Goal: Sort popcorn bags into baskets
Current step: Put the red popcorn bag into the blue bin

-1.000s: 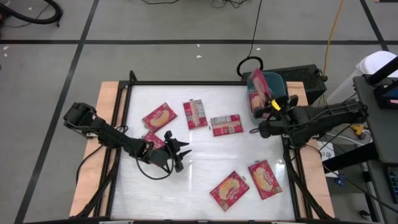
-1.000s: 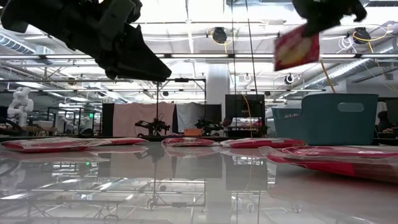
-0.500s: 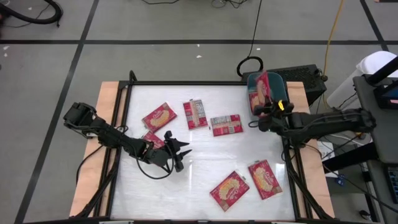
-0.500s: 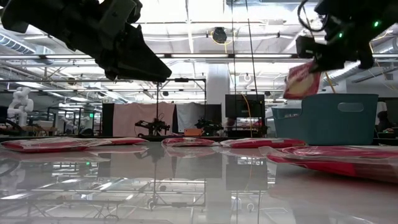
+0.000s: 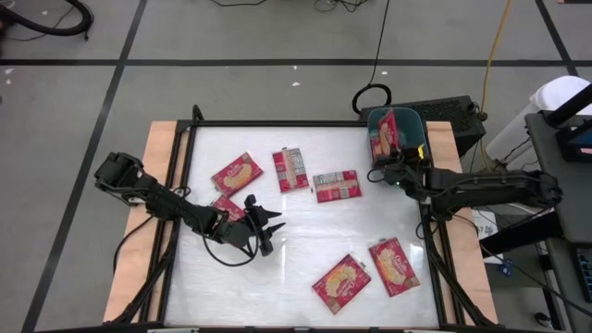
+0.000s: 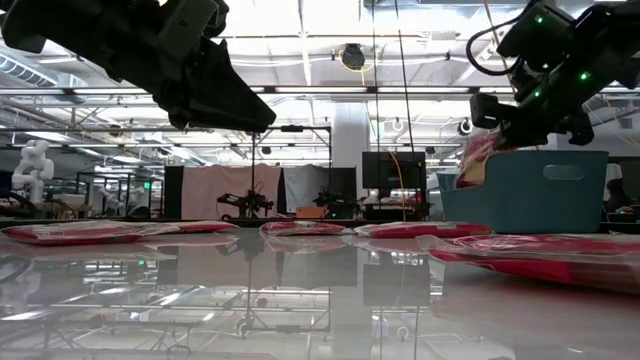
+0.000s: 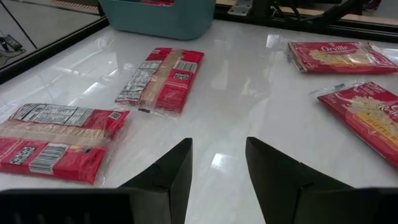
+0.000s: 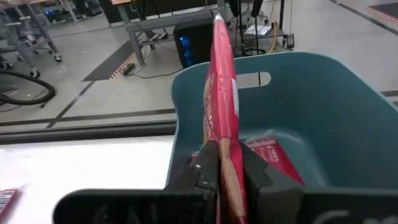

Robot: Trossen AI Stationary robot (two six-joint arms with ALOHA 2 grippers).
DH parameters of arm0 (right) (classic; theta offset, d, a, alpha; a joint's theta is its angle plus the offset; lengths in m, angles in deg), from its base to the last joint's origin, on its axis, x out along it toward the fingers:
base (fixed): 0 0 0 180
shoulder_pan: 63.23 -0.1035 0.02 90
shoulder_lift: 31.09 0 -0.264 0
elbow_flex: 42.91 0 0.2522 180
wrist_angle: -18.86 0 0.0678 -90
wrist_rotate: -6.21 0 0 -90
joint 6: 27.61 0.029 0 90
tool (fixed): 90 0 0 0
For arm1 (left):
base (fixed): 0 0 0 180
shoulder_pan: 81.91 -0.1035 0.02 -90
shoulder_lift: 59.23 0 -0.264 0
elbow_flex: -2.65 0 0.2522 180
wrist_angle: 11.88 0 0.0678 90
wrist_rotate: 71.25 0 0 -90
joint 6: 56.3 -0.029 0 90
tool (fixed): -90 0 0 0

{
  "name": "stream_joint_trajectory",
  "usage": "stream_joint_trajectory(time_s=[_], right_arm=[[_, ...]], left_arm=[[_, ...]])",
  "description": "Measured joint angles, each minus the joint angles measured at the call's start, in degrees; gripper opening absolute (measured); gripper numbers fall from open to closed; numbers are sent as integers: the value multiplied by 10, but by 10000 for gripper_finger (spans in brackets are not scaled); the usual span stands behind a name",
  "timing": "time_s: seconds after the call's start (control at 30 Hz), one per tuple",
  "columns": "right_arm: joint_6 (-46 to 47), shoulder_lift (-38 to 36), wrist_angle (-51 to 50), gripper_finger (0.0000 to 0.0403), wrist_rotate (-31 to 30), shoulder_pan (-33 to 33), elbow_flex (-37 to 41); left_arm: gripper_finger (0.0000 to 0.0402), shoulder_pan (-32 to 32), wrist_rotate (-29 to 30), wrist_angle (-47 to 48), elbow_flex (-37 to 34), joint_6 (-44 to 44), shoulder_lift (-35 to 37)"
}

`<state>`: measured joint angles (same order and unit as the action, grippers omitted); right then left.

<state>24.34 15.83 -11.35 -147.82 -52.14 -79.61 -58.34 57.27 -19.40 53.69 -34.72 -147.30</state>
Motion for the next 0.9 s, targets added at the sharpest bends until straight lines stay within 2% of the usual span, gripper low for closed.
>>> stream_joint_trajectory(time_s=[0.17, 0.37, 0.7, 0.9], right_arm=[[-4, 0, 18, 14, 36, 22, 10], [0, 0, 19, 50, 102, 54, 24], [-49, -25, 21, 132, 114, 60, 22], [-90, -55, 23, 161, 119, 36, -2]], left_arm=[[152, 0, 0, 0, 0, 0, 0], [152, 0, 0, 0, 0, -1, 0], [152, 2, 0, 0, 0, 0, 0], [152, -1, 0, 0, 0, 0, 0]])
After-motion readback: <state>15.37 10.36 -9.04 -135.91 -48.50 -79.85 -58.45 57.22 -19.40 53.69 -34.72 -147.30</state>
